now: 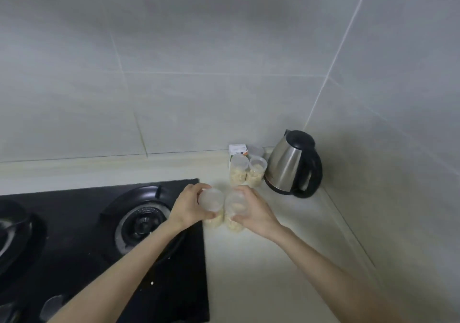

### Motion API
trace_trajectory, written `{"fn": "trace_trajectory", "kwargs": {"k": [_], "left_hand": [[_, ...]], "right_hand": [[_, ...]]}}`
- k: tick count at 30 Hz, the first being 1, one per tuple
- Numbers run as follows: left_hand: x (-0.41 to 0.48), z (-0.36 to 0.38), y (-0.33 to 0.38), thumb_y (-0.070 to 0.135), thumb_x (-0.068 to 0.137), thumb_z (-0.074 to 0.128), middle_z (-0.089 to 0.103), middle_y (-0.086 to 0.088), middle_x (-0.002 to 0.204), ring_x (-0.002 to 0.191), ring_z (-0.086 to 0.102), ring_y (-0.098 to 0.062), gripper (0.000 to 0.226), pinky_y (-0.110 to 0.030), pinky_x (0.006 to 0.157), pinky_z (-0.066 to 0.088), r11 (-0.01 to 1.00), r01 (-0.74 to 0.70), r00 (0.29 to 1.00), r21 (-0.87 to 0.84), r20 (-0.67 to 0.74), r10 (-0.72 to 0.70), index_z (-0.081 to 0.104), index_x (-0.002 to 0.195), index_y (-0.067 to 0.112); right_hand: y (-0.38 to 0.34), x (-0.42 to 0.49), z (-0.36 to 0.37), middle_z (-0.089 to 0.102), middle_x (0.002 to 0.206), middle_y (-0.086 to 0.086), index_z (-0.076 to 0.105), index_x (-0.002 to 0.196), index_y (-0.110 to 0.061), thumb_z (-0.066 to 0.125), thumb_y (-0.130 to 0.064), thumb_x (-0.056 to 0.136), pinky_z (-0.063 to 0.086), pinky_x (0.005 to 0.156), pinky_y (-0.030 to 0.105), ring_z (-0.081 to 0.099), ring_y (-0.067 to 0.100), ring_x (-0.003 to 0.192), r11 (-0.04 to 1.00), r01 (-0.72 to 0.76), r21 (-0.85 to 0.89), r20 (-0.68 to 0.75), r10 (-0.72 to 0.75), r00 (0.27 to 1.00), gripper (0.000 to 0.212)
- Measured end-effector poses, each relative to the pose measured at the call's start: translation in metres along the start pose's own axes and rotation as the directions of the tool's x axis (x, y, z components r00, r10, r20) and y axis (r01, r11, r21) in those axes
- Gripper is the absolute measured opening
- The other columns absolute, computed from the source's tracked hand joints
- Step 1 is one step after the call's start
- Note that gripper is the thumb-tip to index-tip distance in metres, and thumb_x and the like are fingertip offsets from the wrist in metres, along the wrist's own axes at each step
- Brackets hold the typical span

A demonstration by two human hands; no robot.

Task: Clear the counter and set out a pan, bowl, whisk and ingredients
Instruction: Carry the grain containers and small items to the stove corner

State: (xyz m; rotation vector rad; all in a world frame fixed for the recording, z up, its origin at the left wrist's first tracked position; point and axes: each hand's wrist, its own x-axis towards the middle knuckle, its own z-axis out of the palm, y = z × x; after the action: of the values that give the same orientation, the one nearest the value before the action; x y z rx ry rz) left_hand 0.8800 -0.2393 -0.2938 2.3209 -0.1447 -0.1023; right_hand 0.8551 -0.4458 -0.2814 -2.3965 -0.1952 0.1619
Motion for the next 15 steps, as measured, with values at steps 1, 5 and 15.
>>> {"fn": "trace_trajectory", "kwargs": {"k": [1,5,15], "left_hand": [[0.01,0.001,0.0,0.031,0.052,0.086,0.054,0.003,0.108,0.101,0.053,-0.014,0.072,-0.029,0.089,0.046,1.0,0.024,1.0,0.008,-0.009,-0.024,0.056,0.117,0.029],[0.046,0.004,0.001,0.025,0.056,0.086,0.051,0.003,0.111,0.101,0.052,-0.015,0.071,-0.028,0.09,0.045,0.993,0.118,0.992,0.014,-0.056,-0.117,0.054,0.12,0.028],[0.123,-0.001,-0.017,0.02,0.06,0.086,0.051,-0.002,0.117,0.103,0.055,-0.02,0.07,-0.03,0.085,0.047,0.967,0.253,0.946,-0.034,-0.199,-0.254,0.054,0.123,0.022]], "right_hand": [[0.003,0.014,-0.003,0.043,0.134,-0.004,0.038,0.135,-0.027,0.073,-0.023,0.076,0.035,0.093,0.021,0.042,0.013,0.125,1.0,0.017,-0.01,0.026,-0.017,1.0,0.069],[0.01,0.065,-0.009,0.043,0.135,-0.003,0.038,0.132,-0.027,0.07,-0.021,0.079,0.039,0.09,0.024,0.043,0.016,0.124,0.993,0.084,-0.083,0.085,-0.077,0.993,0.063],[0.008,0.169,-0.01,0.049,0.133,-0.004,0.042,0.13,-0.026,0.066,-0.025,0.081,0.036,0.093,0.03,0.045,0.022,0.123,0.934,0.23,-0.274,0.114,-0.206,0.972,0.055]]}}
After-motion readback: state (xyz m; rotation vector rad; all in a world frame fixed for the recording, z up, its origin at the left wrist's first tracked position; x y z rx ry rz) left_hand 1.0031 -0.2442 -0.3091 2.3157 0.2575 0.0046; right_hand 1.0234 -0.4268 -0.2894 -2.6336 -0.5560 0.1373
